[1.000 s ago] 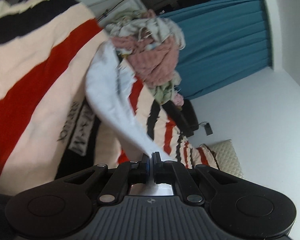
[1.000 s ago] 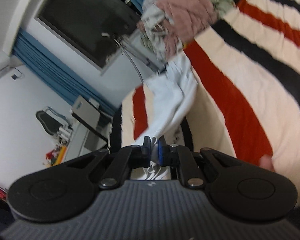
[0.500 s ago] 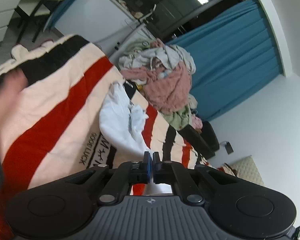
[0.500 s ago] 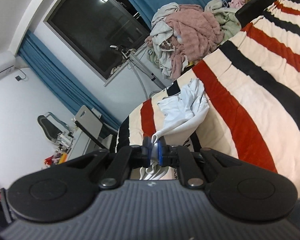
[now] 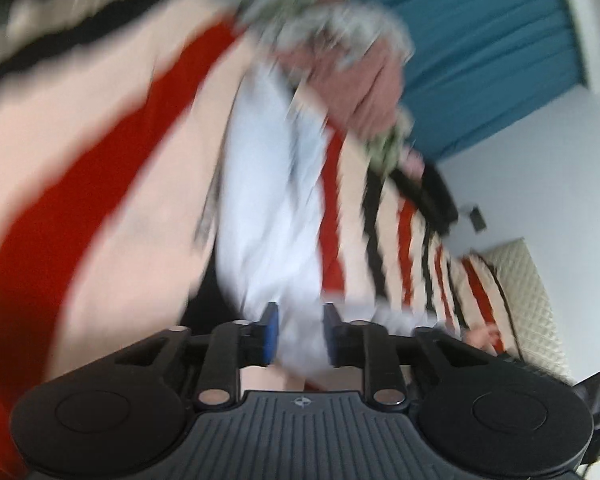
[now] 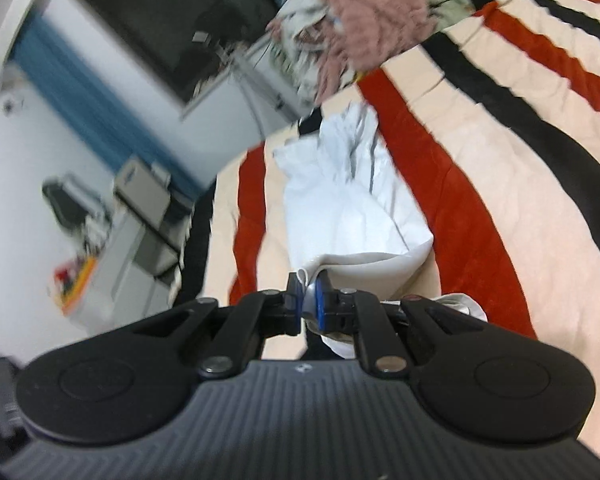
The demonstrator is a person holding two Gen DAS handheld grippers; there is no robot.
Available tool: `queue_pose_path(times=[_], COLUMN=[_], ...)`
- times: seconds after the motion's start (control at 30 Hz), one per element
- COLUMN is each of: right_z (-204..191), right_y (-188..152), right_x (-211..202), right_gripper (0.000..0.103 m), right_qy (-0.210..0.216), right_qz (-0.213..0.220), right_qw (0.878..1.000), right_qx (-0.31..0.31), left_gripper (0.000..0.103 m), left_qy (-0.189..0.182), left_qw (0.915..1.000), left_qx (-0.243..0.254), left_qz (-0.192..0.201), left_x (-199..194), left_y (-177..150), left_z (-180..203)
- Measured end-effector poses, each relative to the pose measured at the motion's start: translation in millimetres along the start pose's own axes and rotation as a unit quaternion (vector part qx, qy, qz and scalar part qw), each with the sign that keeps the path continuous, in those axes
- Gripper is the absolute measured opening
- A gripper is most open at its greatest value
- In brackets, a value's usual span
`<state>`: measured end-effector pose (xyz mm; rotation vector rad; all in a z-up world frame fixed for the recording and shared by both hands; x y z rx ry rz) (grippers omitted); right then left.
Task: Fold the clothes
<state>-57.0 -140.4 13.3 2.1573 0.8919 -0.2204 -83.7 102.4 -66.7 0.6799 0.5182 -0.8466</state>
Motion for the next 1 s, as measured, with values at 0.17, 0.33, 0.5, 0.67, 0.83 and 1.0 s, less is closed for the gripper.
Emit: queue_pose_path(times=[0.17,0.33,0.5,0.67,0.83,1.0], right_z=[9,9,9,11,23,42], right_y=[1,12,24,33,34,40], right_x=[15,13,12,11,11,6], right_gripper=[0.01,0.01,0.01,0.01,0.01,0.01], right_qy=[0.02,0.062,0.104,0.14,0.156,0.143], right_qz=[-0.022,-0.004,0.014,0.032,0.055,0.086], right_qw=[1.0,0.998,0.993,0.987,0.979,0.975], right_qx=[-0.004,0.023,0.049,0.077,0.118,0.15], left_gripper=[0.064,0.08,0.082,0.083,0.092,0.094], left_qy=[-0.085,-0.171,-0.248,-0.29,-0.351,-0.345], left_qw=[0.9831,0.9564,0.9131,0.8701,0.8313,0.856], left_qx=[-0.139,-0.222,-0.314,-0.388,-0.423,-0.375], left_qz=[-0.083,-0.082,-0.081,-0.091,-0.085,-0.089], left_x=[73,99,125,153,169,165], left_y=[-51,-81,-101,-118,-122,-131], left_z=[-52,-63,-57,-45,-26,-17])
Point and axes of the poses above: each gripper's, at about its wrist camera, not at the fingertips, and x roughly the way its jaws point, z to its right, y to its top, the point moved 3 cm from there along x, roughly the way its jaws point, and after that the axes turned 7 degrees about y, right-handed, at the moved point
